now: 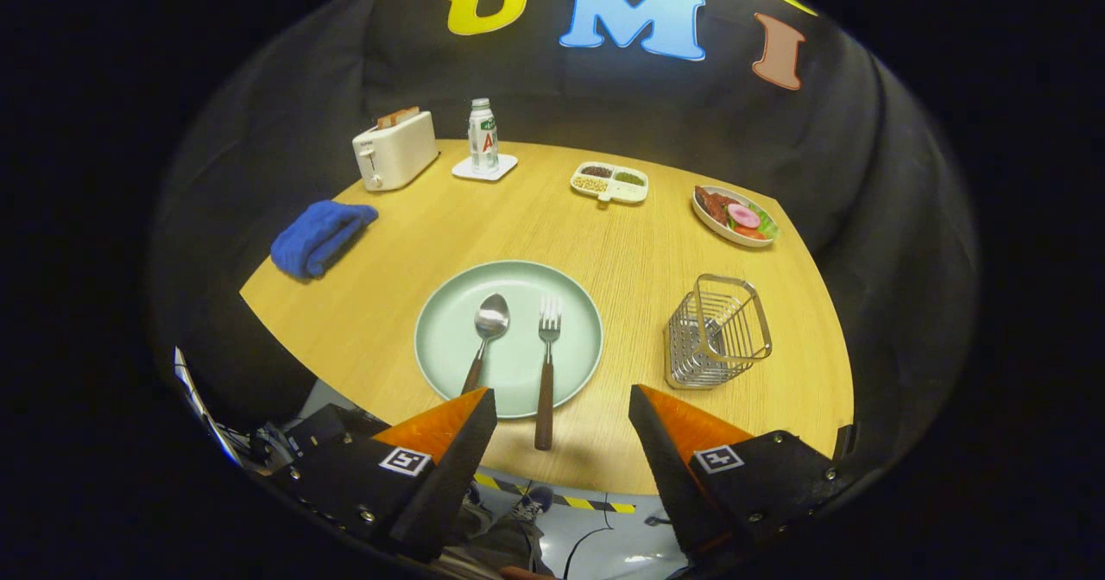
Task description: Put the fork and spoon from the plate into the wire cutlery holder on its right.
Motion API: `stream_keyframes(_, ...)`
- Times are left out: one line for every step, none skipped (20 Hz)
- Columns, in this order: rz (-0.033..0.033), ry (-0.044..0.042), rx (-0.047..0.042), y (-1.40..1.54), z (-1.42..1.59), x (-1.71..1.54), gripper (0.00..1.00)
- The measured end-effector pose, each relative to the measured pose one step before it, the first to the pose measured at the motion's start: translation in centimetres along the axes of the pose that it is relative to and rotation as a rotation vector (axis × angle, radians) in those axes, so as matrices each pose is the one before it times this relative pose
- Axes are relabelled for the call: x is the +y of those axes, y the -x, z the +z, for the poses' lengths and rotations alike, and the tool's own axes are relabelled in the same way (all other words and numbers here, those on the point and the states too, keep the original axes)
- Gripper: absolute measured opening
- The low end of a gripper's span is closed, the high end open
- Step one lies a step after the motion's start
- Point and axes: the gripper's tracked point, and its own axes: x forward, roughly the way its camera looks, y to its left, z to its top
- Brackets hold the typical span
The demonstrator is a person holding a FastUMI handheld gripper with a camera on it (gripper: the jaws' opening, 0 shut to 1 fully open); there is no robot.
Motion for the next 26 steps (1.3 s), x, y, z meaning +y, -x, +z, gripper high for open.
stream_keyframes(0.00582,0.00752,0.01823,-0.467,-0.475,0.112,0.95)
stream_keyframes(0.00411,0.00774,0.02225,-0.353,-0.618,0.046,0.95)
stream_keyframes(0.0029,0.00849,0.01541,-0.47,-0.332,0.067,0.95)
stream_keyframes(0.00081,0.01358,0.01843,-0.344,-0.468,-0.066,0.95)
stream_keyframes(0.0058,0.01574,0.02542,-0.442,-0.454,0.121,0.95)
stream_keyframes(0.00409,0.01088,0.02771,-0.55,-0.617,0.077,0.95)
stream_keyframes(0.01296,0.00646,0.02161,-0.318,-0.365,0.147,0.95)
stream_keyframes(-0.00177,0.00873,0.0198,-0.493,-0.403,-0.035,0.95)
stream_keyframes(0.00585,0.00888,0.01025,-0.389,-0.04,-0.01,0.9)
stream_keyframes(0.00173,0.00774,0.01524,-0.241,-0.16,-0.009,0.86)
stream_keyframes(0.00472,0.00305,0.01236,-0.06,0.089,0.067,0.77)
stream_keyframes(-0.00317,0.00282,0.00534,-0.143,0.066,-0.106,0.77)
stream_keyframes(0.00002,0.00758,-0.00151,-0.334,0.192,0.008,0.77)
stream_keyframes(-0.00751,0.00978,0.01254,-0.057,-0.05,-0.194,0.77)
stream_keyframes(0.01348,-0.00127,0.01867,-0.084,-0.115,0.295,0.66)
stream_keyframes(0.00884,-0.00498,0.01171,-0.628,-0.382,0.202,0.55)
stream_keyframes(0.00337,0.00068,-0.00023,-0.233,0.128,0.08,0.45)
stream_keyframes(-0.00527,0.00575,-0.00198,-0.078,0.029,-0.135,0.45)
stream_keyframes(-0.01926,0.01201,-0.01478,0.669,0.939,-0.375,0.45)
stream_keyframes(-0.01404,0.00123,-0.00135,-0.519,-0.49,-0.294,0.3)
stream_keyframes(0.0209,-0.00361,0.01501,-0.546,-0.399,0.373,0.16)
stream_keyframes(0.00367,-0.00526,0.00862,0.102,-0.105,0.042,0.15)
stream_keyframes(-0.0009,0.00387,-0.00378,0.318,-0.014,-0.258,0.15)
stream_keyframes(-0.01704,-0.00577,-0.00371,0.127,0.444,-0.402,0.15)
stream_keyframes(-0.00754,0.01033,0.01956,-0.078,-0.458,-0.296,0.04)
stream_keyframes(0.01004,-0.00723,-0.003,0.386,0.129,0.018,0.04)
